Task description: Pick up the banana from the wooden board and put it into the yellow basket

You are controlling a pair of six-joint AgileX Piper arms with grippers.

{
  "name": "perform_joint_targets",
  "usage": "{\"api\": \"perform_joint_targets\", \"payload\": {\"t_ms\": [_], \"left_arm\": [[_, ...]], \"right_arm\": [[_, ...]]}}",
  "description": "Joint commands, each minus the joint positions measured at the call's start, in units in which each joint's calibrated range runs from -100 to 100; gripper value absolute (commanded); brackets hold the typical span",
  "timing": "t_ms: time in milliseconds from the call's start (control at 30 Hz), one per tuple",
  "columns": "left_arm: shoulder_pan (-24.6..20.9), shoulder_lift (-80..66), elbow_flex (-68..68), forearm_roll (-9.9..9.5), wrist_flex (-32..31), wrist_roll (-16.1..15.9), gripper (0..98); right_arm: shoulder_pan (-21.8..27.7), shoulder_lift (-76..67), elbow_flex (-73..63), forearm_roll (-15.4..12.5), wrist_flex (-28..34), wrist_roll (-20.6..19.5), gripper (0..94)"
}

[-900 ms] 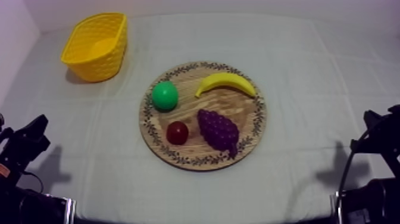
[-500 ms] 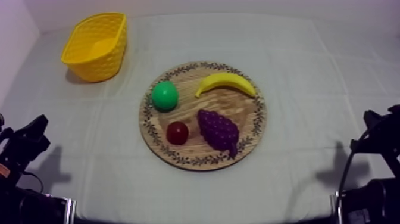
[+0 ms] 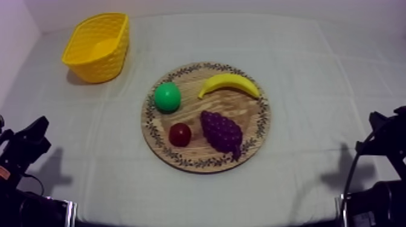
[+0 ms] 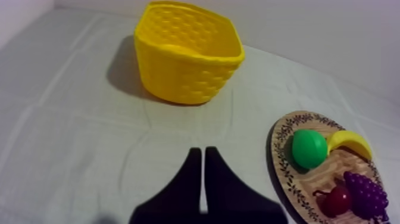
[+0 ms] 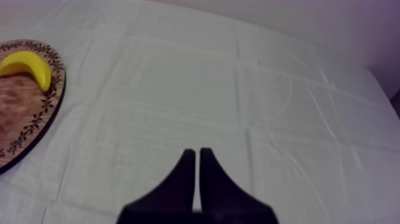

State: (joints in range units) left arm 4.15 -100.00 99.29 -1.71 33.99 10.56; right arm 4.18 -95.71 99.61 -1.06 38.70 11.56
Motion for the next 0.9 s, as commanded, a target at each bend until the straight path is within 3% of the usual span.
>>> {"api": "perform_joint_targets", "payload": {"t_ms": [0,867], "left_arm": [[0.01,0.0,0.04,-0.03,0.05,-0.01,0.1],[-0.28,0.0,0.04,-0.03,0.05,-1.71,0.1]], "right_arm": [[0.03,-0.05,0.05,0.01,0.01,-0.01,0.4],[0.03,-0.05,0.05,0.01,0.01,-0.01,0.4]]}}
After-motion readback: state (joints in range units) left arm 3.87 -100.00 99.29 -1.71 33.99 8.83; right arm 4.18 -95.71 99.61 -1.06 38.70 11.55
